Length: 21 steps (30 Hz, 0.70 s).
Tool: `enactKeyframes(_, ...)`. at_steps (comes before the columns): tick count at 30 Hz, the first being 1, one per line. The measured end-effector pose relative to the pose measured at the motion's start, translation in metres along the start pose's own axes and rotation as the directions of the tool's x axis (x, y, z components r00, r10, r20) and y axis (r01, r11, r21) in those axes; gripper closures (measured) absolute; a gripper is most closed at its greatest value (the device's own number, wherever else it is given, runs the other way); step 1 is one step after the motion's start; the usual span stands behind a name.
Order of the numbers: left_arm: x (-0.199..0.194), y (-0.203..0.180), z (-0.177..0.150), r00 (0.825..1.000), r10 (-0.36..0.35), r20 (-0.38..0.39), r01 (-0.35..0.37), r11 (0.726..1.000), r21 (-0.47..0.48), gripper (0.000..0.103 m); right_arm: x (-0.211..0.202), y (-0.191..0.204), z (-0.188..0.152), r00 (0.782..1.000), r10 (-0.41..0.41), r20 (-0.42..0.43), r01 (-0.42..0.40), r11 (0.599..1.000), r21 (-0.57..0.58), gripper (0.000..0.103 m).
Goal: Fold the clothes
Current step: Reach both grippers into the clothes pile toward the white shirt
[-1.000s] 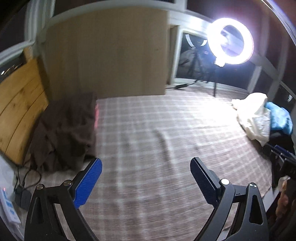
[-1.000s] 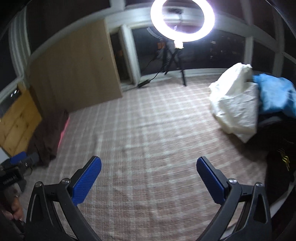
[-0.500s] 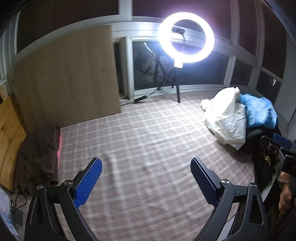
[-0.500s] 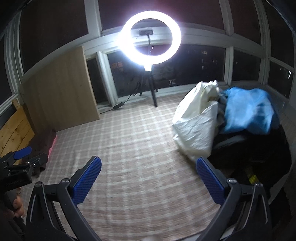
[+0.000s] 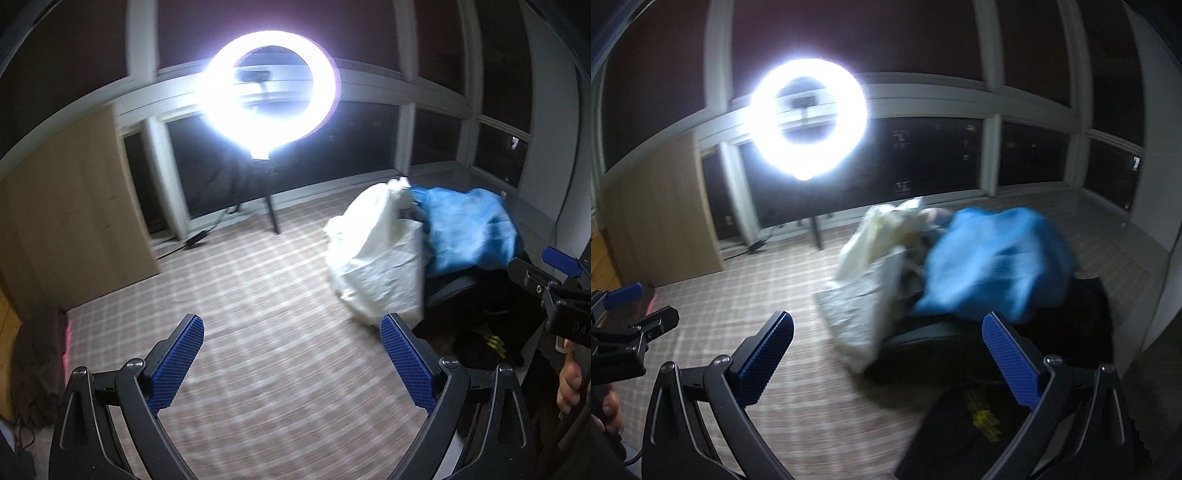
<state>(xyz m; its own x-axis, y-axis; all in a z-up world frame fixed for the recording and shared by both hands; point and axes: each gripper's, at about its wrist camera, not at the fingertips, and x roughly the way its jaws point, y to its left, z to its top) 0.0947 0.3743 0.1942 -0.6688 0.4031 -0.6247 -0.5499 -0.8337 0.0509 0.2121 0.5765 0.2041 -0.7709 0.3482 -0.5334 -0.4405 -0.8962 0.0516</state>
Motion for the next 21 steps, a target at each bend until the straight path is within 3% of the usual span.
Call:
enactKeyframes(10,0.032,-0.08,0.028,0.997,-0.08,-0.025,0.081,0.993,0.088,0.006,0.003,-0.085,0.008,0.996,-0.095,-0.003,0.095,0.995,0.038,0.001)
enactKeyframes(12,0.04,-0.09,0.035,0.995,-0.09,-0.03,0.093,0.99,0.103,0.006,0.005,-0.102,0.01,0.994,-0.105,-0.006,0.105,0.993,0.049,0.008)
enactKeyframes(21,0.073,-0.109,0.076,0.989,-0.141,-0.051,0.146,0.982,0.12,0.006,0.015,-0.168,0.03,0.991,-0.134,-0.018,0.135,0.989,0.058,0.009)
